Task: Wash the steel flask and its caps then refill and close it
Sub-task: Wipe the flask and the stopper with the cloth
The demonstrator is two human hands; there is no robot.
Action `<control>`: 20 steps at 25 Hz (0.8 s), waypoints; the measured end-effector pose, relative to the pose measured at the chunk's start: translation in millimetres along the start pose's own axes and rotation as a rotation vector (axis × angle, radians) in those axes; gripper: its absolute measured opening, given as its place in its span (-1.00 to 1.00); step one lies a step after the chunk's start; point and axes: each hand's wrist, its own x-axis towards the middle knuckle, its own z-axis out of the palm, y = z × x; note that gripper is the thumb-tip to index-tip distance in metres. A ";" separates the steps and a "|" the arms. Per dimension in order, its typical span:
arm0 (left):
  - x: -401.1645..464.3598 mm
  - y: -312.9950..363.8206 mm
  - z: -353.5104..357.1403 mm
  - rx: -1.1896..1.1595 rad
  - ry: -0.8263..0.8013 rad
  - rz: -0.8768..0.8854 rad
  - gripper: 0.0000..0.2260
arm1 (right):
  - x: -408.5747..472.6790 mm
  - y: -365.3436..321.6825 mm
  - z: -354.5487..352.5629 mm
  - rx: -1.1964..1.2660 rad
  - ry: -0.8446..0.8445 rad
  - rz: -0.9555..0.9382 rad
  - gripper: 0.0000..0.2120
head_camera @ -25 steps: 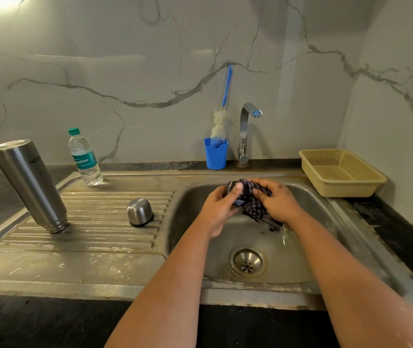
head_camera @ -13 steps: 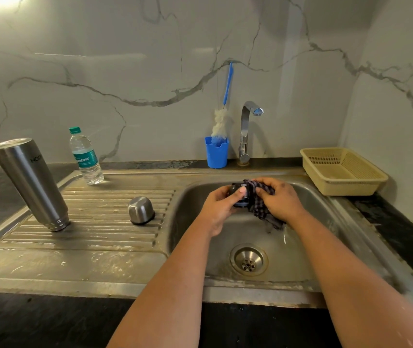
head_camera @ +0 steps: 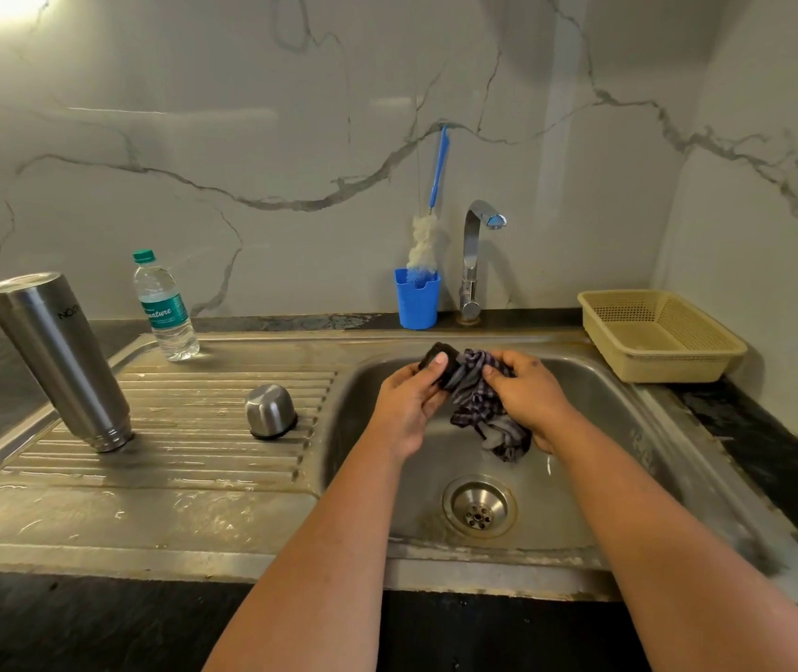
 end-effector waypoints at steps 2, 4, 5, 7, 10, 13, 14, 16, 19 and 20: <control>-6.5 8.3 4.2 -0.039 -0.023 -0.026 -0.73 | -2.2 5.9 2.2 -0.052 -0.007 0.057 -0.77; -15.5 12.6 5.5 0.145 0.030 0.024 -0.66 | -8.9 5.2 8.4 -0.028 0.003 0.079 -0.77; -20.9 15.5 4.1 0.234 0.067 0.063 -0.62 | -11.2 -2.4 12.1 -0.016 0.011 0.072 -0.76; -32.8 31.3 0.5 0.259 0.116 0.081 -0.61 | -11.9 -24.4 18.6 -0.033 0.045 0.036 -0.72; -51.1 70.2 -30.3 0.359 0.178 0.161 -0.66 | -14.4 -60.8 39.3 -0.048 0.029 -0.053 -0.71; -67.5 106.5 -91.2 0.570 0.312 0.256 -0.58 | -26.1 -80.5 75.4 0.032 -0.067 -0.042 -0.72; -72.9 115.1 -114.5 0.630 0.368 0.254 -0.57 | -31.8 -84.4 90.0 0.014 -0.107 -0.036 -0.73; -84.0 128.6 -162.6 0.747 0.442 0.242 -0.56 | -43.5 -91.8 121.7 -0.055 -0.163 -0.069 -0.71; -91.0 139.2 -220.0 0.862 0.503 0.223 -0.52 | -57.3 -105.5 160.2 -0.057 -0.192 -0.109 -0.67; -90.9 141.4 -235.9 0.890 0.533 0.208 -0.51 | -60.2 -110.2 171.3 -0.062 -0.192 -0.119 -0.67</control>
